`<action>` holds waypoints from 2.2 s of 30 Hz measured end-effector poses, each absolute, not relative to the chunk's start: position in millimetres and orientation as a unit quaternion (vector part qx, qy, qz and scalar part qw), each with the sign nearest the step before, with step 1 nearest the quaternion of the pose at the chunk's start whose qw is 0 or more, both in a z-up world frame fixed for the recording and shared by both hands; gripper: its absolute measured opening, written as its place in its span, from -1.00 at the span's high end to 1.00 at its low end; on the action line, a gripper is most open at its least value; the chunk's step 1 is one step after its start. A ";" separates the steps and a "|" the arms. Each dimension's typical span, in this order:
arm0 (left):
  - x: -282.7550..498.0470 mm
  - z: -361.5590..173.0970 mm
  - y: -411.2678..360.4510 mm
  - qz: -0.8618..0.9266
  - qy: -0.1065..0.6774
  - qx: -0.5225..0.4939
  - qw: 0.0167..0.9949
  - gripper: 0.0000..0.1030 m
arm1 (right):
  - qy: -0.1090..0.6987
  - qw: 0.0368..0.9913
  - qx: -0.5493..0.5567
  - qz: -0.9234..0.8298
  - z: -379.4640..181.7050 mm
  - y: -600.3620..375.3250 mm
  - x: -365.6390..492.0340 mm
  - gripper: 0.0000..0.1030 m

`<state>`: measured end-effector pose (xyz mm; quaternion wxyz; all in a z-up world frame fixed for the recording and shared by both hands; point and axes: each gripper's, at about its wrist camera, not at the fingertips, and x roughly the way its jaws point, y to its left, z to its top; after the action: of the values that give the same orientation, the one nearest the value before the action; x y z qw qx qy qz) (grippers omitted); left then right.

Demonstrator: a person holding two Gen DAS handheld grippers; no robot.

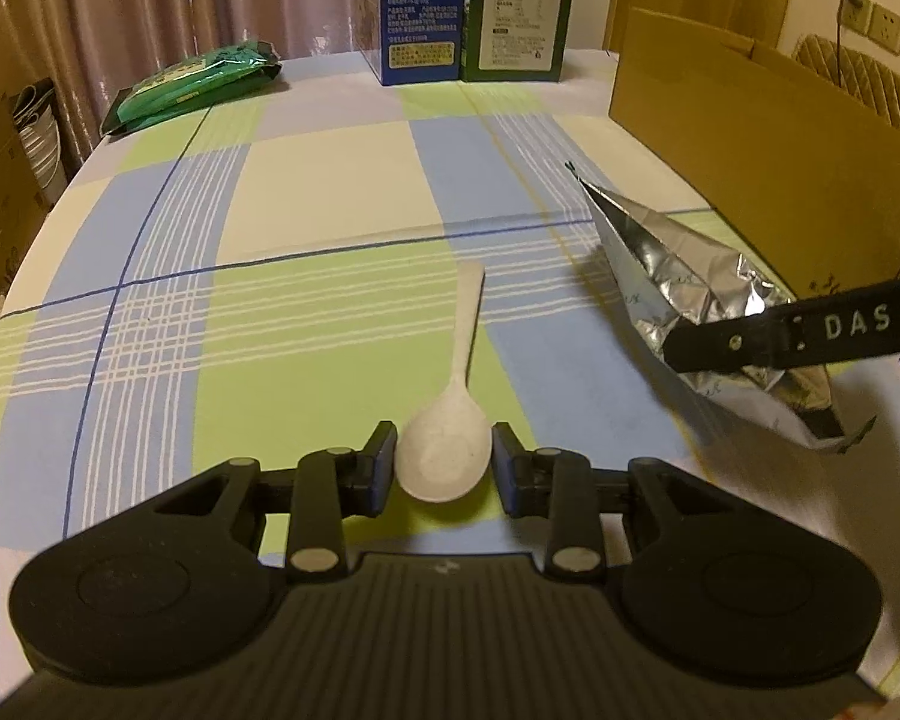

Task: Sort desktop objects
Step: 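Lift the spoon with the left tool while the right tool holds the silver bag, then carry the spoon and silver bag over the cardboard box with both tools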

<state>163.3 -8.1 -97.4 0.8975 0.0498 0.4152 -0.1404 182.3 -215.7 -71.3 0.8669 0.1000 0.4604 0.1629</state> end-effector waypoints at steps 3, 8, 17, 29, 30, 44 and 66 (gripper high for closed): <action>161.0 -94.1 -9.0 -0.134 0.411 0.042 0.901 0.45 | 0.457 0.870 0.095 0.159 -70.2 -215.1 182.3 0.05; 158.9 -90.9 -5.2 -0.119 0.410 0.021 0.904 0.45 | 0.458 0.870 0.091 0.157 -71.0 -214.8 182.6 0.05; 154.3 -83.2 1.0 -0.108 0.406 -0.007 0.908 0.45 | 0.448 0.874 0.094 0.163 -65.6 -212.9 174.6 0.05; 132.6 -63.2 0.2 -0.104 0.391 -0.032 0.914 0.45 | 0.455 0.869 0.107 0.161 -64.0 -215.8 130.0 0.05; 130.8 -61.0 0.1 -0.103 0.390 -0.034 0.914 0.45 | 0.453 0.870 0.105 0.162 -61.9 -216.5 126.0 0.05; 90.4 -15.4 -13.6 -0.088 0.363 -0.060 0.926 0.45 | 0.413 0.889 0.133 0.145 -17.3 -246.1 90.8 0.05; 75.4 43.8 -99.4 -0.159 0.317 -0.015 0.935 0.45 | 0.332 0.926 0.158 0.080 62.4 -322.5 72.0 0.05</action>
<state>75.4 -99.4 43.8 0.9347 -0.0148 0.3172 -0.1594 72.0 -322.5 62.4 0.9265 0.1577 0.3322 0.0803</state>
